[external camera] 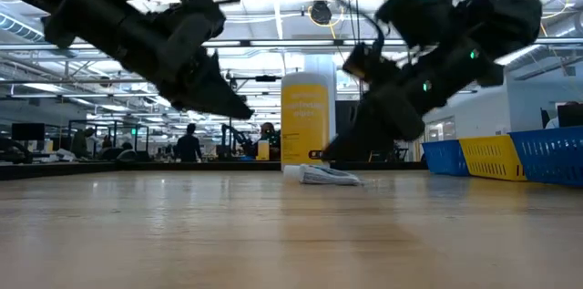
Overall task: Pick & Place Travel size toiletries
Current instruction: Put the white toothpaste into the top blue bin
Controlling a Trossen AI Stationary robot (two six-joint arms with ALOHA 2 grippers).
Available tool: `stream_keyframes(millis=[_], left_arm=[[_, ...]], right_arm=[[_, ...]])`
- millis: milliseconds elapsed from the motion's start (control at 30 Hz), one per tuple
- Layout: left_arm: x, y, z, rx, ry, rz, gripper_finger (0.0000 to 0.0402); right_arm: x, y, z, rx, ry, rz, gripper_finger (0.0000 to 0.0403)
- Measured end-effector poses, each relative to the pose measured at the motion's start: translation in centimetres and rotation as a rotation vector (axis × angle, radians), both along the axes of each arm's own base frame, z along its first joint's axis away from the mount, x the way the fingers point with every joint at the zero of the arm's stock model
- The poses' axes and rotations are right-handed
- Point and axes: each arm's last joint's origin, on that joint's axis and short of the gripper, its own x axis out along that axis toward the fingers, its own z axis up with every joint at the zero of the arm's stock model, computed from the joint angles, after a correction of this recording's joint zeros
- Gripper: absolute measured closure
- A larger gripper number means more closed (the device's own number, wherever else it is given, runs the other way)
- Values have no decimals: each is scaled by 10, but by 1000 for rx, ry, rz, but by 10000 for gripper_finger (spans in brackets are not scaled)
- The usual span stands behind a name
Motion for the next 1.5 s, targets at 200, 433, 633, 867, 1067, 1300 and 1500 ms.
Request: stream_keyframes(millis=[200,433,633,867,1067,1300,1500], left_arm=[[-6,-4,-4,55,37,92,371],[-7,-5,-5,61,43,90,371],[-8,-5,-6,64,57,93,371],[-8,-5,-6,64,56,95,371],[-8,-5,-6,57,57,99,371],[-8,-5,-6,56,55,99,371],[-7,-4,-6,54,48,102,371]], right_arm=[[12,-7,-19,18,59,38,179],[16,-7,-26,-42,93,76,245],[10,-7,-16,-70,137,91,338],[-23,-10,30,-78,307,94,382],[-81,-18,79,-147,456,-3,361],[-149,-37,117,-253,516,-276,364],[-158,-53,128,-360,471,-309,360]])
